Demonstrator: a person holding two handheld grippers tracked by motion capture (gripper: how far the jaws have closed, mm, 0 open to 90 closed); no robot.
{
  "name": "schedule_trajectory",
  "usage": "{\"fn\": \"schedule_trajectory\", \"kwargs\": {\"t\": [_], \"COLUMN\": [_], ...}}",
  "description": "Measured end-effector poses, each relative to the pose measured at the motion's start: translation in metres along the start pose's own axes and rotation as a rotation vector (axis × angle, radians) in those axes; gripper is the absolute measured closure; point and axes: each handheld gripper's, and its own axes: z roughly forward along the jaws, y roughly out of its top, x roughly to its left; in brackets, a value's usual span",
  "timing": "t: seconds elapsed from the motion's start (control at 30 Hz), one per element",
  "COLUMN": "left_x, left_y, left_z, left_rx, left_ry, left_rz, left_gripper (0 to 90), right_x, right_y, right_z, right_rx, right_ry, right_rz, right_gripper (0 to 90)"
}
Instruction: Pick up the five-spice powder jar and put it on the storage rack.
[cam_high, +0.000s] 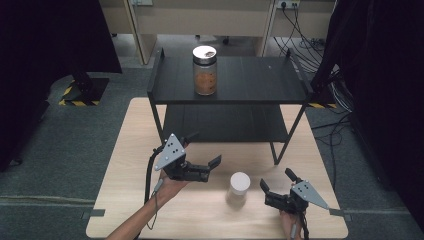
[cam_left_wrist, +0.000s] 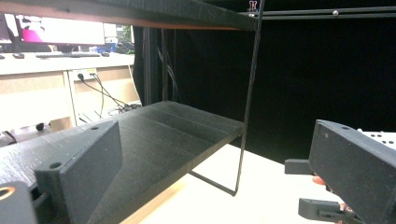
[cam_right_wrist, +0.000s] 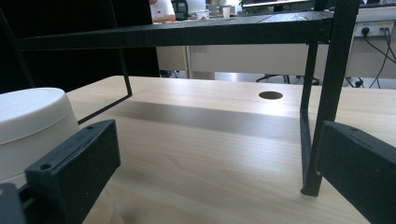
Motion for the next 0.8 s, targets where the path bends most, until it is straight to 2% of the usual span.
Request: {"fn": "schedule_trajectory", "kwargs": {"t": [0.3, 0.63, 0.8], "left_x": [0.005, 0.010, 0.013], "left_y": [-0.017, -0.038, -0.049], "left_z": [-0.001, 0.001, 0.003], "left_rx": [-0.006, 0.010, 0.022], "left_ry": [0.000, 0.003, -0.001], "left_rz": [-0.015, -0.020, -0.003], "left_gripper": [2.5, 2.5, 2.3], "right_x": [0.000, 0.000, 0.000], "right_y": [0.000, 0.000, 0.000], "right_z": [0.000, 0.000, 0.001], "right_rx": [0.001, 0.002, 0.004], "right_ry": [-0.001, -0.001, 0.000], "right_rz": [0.000, -0.001, 0.000], "right_gripper": [0.4, 0.4, 0.4]}}
